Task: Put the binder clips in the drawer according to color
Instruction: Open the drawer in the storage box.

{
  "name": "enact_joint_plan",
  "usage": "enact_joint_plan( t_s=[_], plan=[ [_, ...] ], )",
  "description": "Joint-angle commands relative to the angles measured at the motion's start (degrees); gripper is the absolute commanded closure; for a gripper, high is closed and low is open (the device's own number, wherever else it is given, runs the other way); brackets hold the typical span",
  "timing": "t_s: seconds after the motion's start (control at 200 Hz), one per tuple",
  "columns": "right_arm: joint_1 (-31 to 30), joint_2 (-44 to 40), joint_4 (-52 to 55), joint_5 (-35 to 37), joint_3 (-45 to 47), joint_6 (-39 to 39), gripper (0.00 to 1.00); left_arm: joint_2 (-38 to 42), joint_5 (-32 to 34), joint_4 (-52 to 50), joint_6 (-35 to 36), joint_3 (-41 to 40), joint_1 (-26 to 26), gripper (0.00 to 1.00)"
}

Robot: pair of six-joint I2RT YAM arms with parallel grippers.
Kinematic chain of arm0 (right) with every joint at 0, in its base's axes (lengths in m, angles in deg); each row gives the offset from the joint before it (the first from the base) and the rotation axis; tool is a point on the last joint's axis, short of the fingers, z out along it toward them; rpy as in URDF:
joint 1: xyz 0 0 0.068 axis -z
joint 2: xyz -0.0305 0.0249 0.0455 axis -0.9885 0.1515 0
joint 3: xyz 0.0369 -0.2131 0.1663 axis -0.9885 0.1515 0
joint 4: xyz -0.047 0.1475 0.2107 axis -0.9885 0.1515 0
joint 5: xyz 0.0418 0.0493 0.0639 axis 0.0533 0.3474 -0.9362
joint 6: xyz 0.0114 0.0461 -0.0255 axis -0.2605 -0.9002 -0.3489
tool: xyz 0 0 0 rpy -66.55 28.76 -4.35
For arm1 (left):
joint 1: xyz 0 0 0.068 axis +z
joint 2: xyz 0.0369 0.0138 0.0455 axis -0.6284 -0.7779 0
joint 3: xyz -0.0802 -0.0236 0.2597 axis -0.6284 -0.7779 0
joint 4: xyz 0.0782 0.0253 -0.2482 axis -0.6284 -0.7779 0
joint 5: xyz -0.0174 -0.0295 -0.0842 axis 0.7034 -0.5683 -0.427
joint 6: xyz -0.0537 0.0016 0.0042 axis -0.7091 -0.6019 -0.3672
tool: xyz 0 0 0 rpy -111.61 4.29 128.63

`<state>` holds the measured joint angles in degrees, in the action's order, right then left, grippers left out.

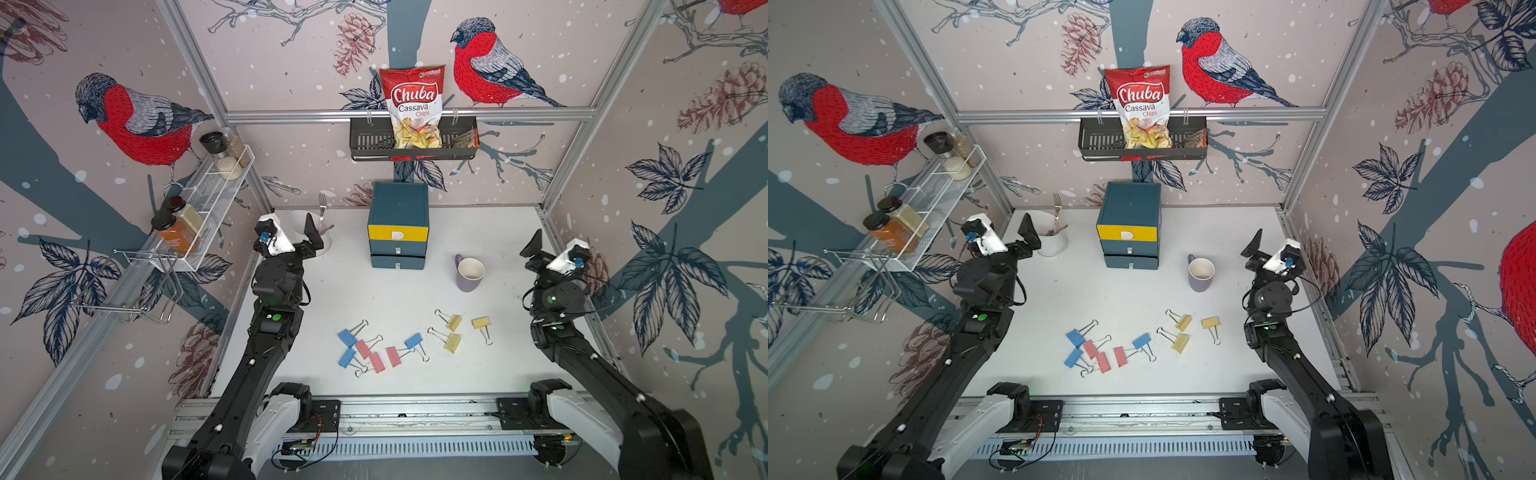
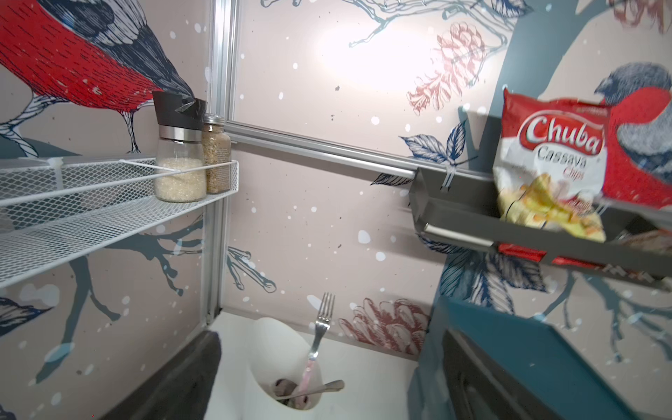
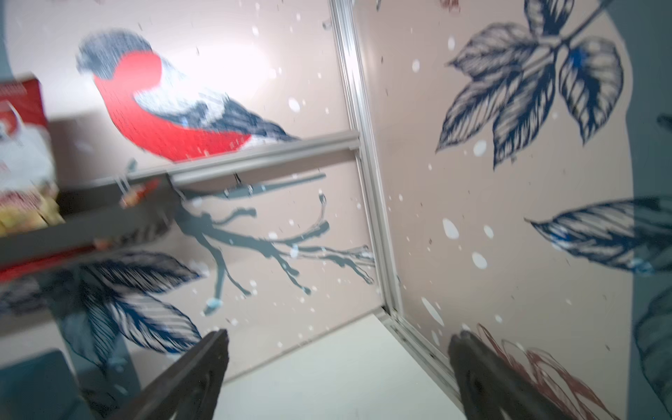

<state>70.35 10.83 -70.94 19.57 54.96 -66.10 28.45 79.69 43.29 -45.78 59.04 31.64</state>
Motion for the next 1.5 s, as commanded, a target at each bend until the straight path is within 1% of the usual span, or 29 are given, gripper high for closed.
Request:
enact_joint_plan(
  t_s=[0.0, 0.045, 0.07, 0.105, 0.14, 0.17, 0.195, 0.225, 0.27, 0.33, 0.415, 0.455, 0.49, 0.605, 0.745, 0.91, 1.266, 1.376, 1.496],
  plan=[
    [2.17, -6.30, 19.93, -11.18, -4.36, -15.75, 0.00, -0.86, -5.40, -21.44, -20.15, 5.69, 0.00, 0.04],
    [3.17, -8.91, 21.95, -9.80, -3.18, -26.38, 0.00, -1.15, -11.03, -19.69, -23.29, 4.61, 0.31, 0.04],
    [4.06, -10.07, 20.83, -10.62, -1.72, -29.39, 0.00, -1.57, -14.14, -19.05, -24.97, 4.51, 0.66, 0.04],
    [5.48, -11.17, 19.69, -16.38, -0.23, -31.19, 0.00, -2.48, -18.25, -19.55, -28.01, 5.15, 0.87, 0.04],
    [6.01, -11.36, 21.64, -20.55, -0.57, -32.59, 0.00, -3.89, -23.23, -20.10, -30.31, 5.76, 0.79, 0.04],
    [5.74, -10.89, 25.58, -21.81, -2.19, -33.33, 0.00, -5.30, -26.95, -20.25, -33.00, 5.89, 0.39, 0.05],
    [5.15, -10.20, 29.77, -22.07, -3.90, -33.92, 0.00, -6.36, -29.09, -20.06, -35.57, 5.54, -0.57, 0.10],
    [4.14, -8.91, 34.02, -22.06, -5.87, -34.27, 0.00, -7.33, -30.04, -19.54, -38.76, 4.43, -2.16, 0.16],
    [2.36, -7.07, 39.89, -22.13, -8.51, -33.98, 0.00, -8.30, -29.22, -17.77, -43.24, 1.80, -5.61, 0.20],
    [-0.75, -5.03, 45.99, -20.98, -11.21, -33.16, 0.00, -8.52, -26.46, -11.91, -48.27, -2.70, -10.58, 0.21],
    [-4.87, -3.46, 50.92, -20.02, -12.93, -32.71, 0.00, -9.67, -21.51, -3.16, -53.71, -6.73, -16.53, 0.24],
    [-6.34, -2.99, 52.83, -19.80, -13.49, -32.79, 0.00, -10.89, -19.34, -0.85, -55.04, -6.75, -18.70, 0.25],
    [-7.69, -2.62, 54.02, -19.75, -13.96, -32.71, 0.04, -12.26, -17.71, 0.12, -55.89, -5.95, -20.29, 0.25],
    [-11.77, -2.37, 56.43, -19.10, -14.60, -32.24, 0.10, -17.79, -15.82, 4.88, -58.94, -3.63, -23.43, 0.27],
    [-13.78, -3.08, 57.32, -19.54, -14.53, -32.09, 0.14, -24.58, -15.07, 11.22, -63.40, -2.29, -25.38, 0.30],
    [-14.45, -4.49, 57.47, -19.85, -14.35, -31.57, 0.16, -28.57, -12.34, 15.45, -66.55, -1.59, -26.42, 0.32],
    [-14.46, -6.25, 58.91, -20.09, -14.09, -30.69, 0.17, -37.67, -10.22, 19.86, -70.80, 2.27, -26.45, 0.33],
    [-14.46, -6.36, 59.07, -20.19, -13.91, -30.49, 0.17, -38.62, -8.68, 18.56, -71.21, 3.00, -26.46, 0.33],
    [-14.44, -6.24, 58.66, -20.35, -13.49, -30.27, 0.17, -39.36, -7.55, 20.47, -71.65, 2.29, -26.33, 0.32]
  ],
)
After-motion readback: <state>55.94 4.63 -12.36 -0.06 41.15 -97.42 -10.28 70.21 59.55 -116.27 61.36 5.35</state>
